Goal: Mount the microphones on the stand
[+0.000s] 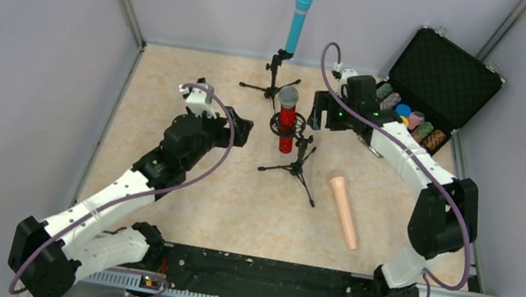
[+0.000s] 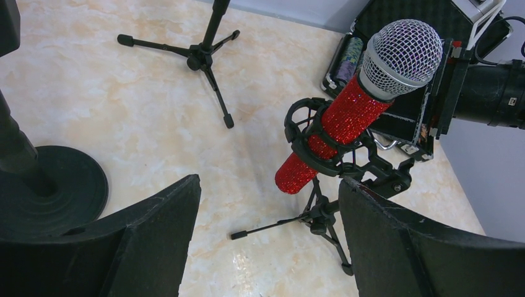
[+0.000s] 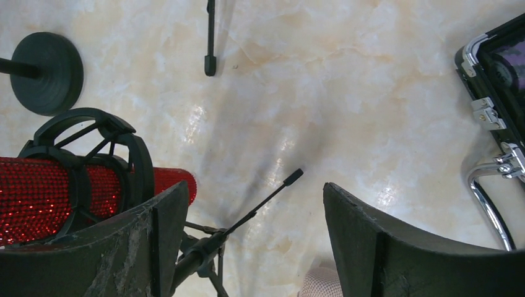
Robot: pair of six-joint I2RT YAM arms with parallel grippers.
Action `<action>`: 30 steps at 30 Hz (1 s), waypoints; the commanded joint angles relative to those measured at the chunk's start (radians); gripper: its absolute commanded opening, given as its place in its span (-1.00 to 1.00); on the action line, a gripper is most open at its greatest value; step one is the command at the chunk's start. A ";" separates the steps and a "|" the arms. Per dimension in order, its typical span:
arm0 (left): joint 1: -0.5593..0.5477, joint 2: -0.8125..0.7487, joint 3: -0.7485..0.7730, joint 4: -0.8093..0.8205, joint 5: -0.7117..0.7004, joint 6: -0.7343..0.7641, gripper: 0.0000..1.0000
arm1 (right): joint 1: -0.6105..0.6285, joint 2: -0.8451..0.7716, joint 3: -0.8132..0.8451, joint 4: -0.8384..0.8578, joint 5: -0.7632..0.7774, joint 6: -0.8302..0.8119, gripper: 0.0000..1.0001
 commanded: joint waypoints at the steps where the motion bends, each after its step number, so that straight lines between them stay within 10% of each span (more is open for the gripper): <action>1: 0.004 -0.024 -0.010 0.023 0.002 0.008 0.72 | 0.012 -0.076 0.011 0.005 0.072 -0.026 0.57; 30: 0.004 0.001 -0.016 0.014 0.065 -0.041 0.72 | -0.118 -0.436 -0.234 0.196 -0.458 -0.087 0.67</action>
